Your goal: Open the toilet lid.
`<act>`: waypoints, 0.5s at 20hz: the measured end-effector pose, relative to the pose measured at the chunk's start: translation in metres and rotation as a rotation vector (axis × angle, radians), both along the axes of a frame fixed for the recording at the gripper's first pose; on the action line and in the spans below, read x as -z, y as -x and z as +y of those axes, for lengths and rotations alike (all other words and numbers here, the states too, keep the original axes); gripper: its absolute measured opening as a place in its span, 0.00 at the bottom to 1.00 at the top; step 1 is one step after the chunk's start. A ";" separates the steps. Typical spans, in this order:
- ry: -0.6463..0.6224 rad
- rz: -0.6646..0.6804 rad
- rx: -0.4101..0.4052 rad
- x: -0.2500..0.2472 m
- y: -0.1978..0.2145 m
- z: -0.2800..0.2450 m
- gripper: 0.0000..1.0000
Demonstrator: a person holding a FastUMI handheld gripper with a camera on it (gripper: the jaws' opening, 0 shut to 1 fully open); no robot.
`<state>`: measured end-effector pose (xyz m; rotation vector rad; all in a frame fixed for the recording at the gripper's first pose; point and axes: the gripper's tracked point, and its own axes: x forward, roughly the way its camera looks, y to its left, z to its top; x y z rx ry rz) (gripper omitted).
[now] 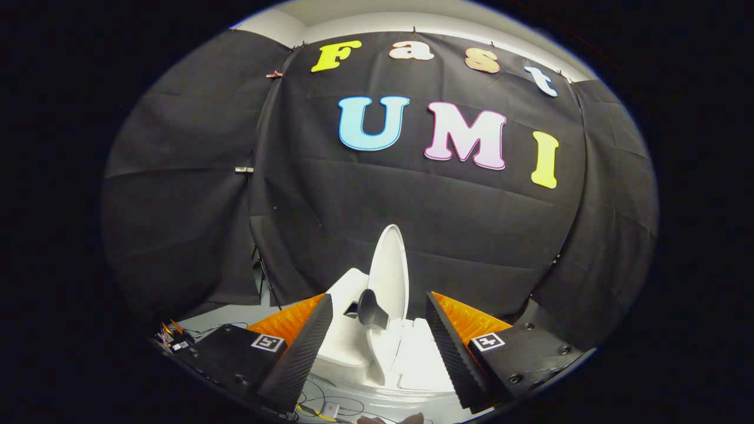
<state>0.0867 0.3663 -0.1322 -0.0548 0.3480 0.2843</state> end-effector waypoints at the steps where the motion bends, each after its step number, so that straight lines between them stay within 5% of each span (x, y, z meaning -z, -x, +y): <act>1: -0.012 -0.006 -0.003 -0.008 0.002 -0.006 0.99; 10: -0.078 -0.088 0.031 -0.067 0.009 -0.105 0.99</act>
